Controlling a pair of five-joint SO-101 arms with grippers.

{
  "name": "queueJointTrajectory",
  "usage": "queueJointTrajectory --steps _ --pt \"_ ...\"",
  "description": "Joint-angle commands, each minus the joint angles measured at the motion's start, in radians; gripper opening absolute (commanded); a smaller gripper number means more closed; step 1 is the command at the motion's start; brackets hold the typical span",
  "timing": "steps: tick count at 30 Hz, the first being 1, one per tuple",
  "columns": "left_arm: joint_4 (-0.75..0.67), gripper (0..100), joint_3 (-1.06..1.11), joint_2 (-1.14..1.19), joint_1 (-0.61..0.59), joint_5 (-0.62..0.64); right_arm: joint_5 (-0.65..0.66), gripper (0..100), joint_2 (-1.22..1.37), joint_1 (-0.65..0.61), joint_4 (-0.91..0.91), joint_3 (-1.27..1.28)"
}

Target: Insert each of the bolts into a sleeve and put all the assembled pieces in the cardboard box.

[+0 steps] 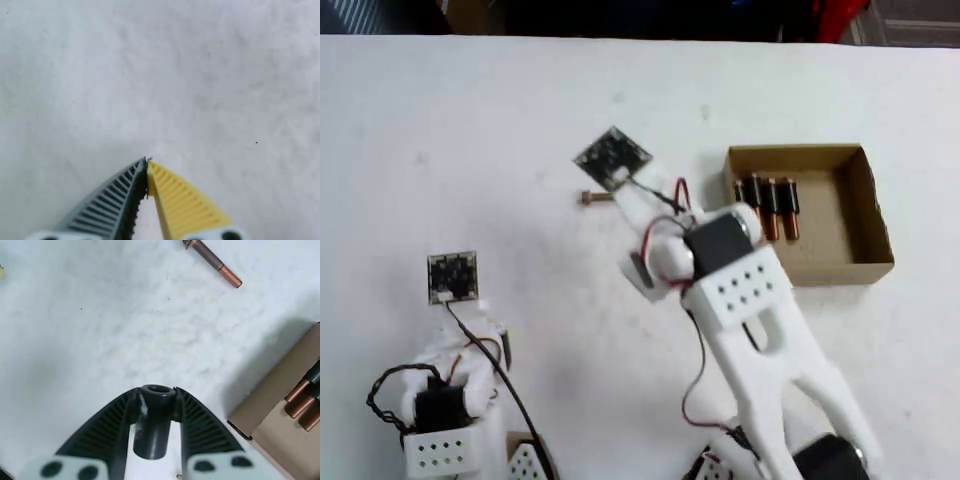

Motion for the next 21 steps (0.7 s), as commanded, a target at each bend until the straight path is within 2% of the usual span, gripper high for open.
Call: queueJointTrajectory --steps 1,12,21 --pt "0.000 2 0.000 -0.005 -0.007 -0.012 0.011 1.7 -0.093 0.007 -0.090 0.089" --pt "0.000 2 0.000 -0.005 -0.007 -0.012 0.011 1.7 -0.101 0.007 -0.476 0.410" --pt "0.002 2 0.000 -0.005 -0.005 -0.012 0.011 1.7 -0.101 0.008 -0.707 0.617"
